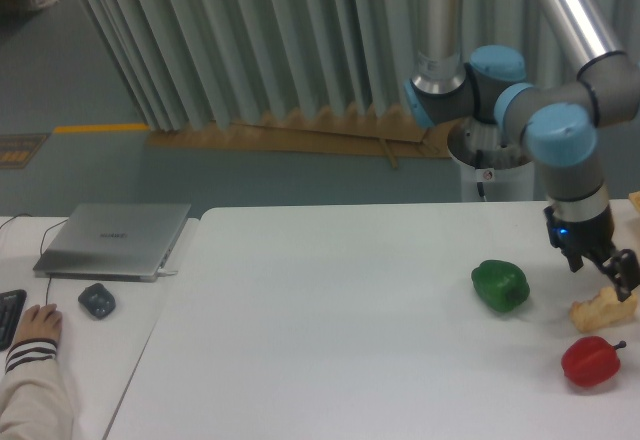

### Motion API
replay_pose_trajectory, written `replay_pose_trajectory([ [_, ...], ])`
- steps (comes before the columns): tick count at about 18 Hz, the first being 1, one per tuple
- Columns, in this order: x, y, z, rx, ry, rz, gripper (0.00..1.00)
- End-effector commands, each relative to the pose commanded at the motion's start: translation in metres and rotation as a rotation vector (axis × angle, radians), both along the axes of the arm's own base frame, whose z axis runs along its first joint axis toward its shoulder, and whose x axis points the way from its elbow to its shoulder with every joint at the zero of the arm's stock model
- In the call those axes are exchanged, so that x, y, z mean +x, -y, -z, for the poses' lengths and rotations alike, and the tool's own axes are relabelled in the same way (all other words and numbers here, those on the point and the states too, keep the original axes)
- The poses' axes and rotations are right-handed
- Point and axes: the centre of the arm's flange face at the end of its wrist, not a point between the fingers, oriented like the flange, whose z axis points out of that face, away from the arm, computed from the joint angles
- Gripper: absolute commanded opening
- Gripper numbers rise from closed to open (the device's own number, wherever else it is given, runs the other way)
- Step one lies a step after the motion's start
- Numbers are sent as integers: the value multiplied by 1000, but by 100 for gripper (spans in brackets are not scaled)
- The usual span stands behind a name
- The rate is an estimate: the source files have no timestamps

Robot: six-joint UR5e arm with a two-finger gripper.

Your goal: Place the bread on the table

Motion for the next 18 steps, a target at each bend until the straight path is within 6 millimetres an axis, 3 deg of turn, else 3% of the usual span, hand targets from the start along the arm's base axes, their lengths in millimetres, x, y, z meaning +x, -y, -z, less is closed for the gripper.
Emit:
replay_pose_trajectory([
  [2, -14, 19, -2, -43, 44, 19, 100],
  [5, -37, 56, -5, -155, 92, 312, 100],
  [8, -63, 88, -17, -149, 74, 293, 100],
  [11, -78, 100, -39, -144, 48, 285, 100],
  [18, -75, 104, -33, -148, 81, 282, 100],
])
